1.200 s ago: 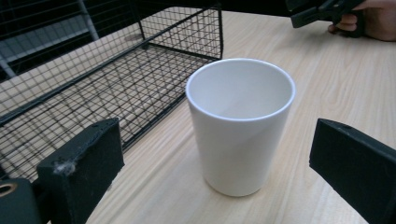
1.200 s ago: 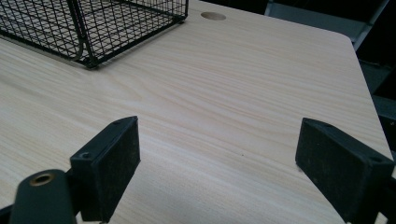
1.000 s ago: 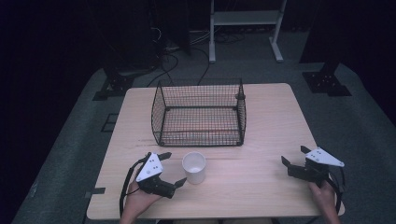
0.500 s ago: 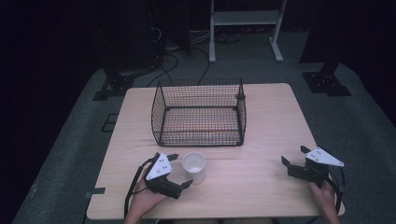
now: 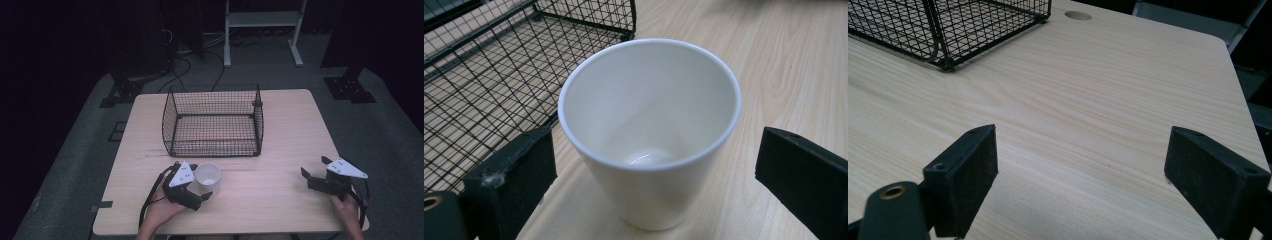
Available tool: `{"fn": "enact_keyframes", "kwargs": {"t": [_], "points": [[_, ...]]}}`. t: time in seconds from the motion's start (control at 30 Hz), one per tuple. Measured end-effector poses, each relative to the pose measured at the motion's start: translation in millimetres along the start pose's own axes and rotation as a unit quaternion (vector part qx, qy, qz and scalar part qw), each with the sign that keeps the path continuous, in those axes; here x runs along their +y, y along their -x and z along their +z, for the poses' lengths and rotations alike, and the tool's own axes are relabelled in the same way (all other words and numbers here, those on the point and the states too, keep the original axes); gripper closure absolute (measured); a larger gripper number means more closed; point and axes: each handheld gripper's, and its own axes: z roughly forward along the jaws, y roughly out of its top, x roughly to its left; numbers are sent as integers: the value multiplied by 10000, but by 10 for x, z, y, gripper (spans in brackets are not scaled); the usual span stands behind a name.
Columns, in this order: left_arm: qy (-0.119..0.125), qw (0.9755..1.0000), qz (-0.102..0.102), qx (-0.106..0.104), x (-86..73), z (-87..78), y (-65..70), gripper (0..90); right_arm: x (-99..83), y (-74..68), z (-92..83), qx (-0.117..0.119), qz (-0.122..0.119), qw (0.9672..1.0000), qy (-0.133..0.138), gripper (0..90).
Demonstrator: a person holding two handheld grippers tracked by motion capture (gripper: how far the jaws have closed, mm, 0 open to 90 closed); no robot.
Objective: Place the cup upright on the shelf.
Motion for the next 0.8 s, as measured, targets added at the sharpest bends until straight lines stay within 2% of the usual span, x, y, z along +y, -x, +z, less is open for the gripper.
{"fn": "enact_keyframes", "kwargs": {"t": [0.43,0.67,0.8], "points": [[-346,9992,-33,-176,61,166,-41,37,0,-5,1,-5,-19,10000,-2,131],[-490,9986,-62,-185,69,218,-62,50,1,-7,1,-1,-35,10000,-1,131],[-483,9985,-70,-261,66,233,-71,102,1,-8,2,0,-39,10000,-2,131]]}}
